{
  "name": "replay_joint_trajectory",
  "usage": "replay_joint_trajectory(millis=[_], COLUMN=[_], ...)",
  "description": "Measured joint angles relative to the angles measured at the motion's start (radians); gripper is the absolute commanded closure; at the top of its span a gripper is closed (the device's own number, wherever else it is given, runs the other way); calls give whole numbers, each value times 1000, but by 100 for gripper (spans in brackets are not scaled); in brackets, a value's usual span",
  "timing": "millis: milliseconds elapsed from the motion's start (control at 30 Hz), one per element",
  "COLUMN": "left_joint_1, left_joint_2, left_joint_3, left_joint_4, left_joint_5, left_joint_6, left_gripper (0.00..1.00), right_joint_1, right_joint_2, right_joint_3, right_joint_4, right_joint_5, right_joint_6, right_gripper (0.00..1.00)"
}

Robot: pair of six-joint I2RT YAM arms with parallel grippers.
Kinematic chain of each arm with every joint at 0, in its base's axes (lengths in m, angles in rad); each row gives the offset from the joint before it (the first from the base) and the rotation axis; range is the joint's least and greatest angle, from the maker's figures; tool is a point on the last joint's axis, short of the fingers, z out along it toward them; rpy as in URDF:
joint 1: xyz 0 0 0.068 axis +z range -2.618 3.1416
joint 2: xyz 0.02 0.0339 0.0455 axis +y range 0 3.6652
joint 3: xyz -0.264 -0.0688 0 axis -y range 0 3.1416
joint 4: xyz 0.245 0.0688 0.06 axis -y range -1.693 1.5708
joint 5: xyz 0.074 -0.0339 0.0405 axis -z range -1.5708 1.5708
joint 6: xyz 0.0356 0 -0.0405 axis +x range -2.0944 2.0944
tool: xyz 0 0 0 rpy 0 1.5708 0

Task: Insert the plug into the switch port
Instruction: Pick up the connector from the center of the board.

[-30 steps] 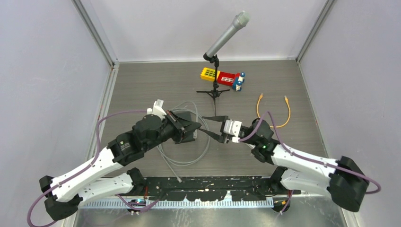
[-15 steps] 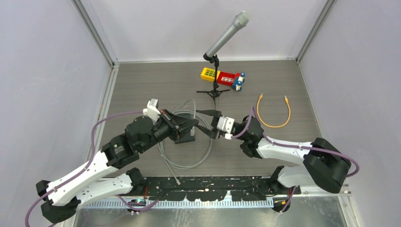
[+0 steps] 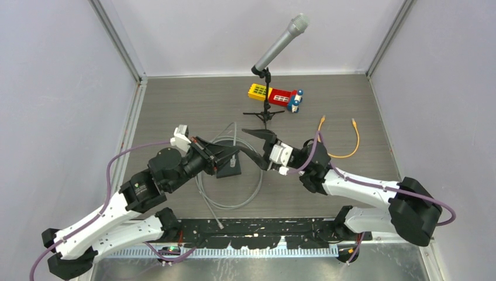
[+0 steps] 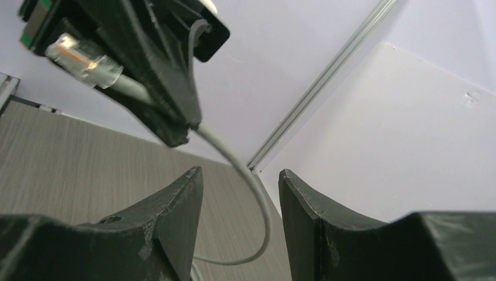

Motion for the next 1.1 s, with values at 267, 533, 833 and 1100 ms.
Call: replay_joint_trajectory(millis=[267, 533, 833, 1100], left_joint_1=[0, 0, 0, 1], left_joint_2=[-5, -21, -37, -92], left_joint_3=[-7, -14, -31, -33], left_joint_4=[0, 0, 30, -19], left_joint_5=[0, 0, -1, -51], left_joint_6=[-7, -8, -14, 58], left_gripper=[100, 100, 55, 0], right_joint_1=[0, 5, 8, 10], right_joint_2=[118, 201, 199, 111], right_joint_3=[96, 126, 129, 70], right_joint_4=[-2, 42, 45, -24], right_joint_5=[-6, -23, -55, -23], right_joint_6=[-32, -10, 0, -18], right_gripper=[45, 69, 99, 100])
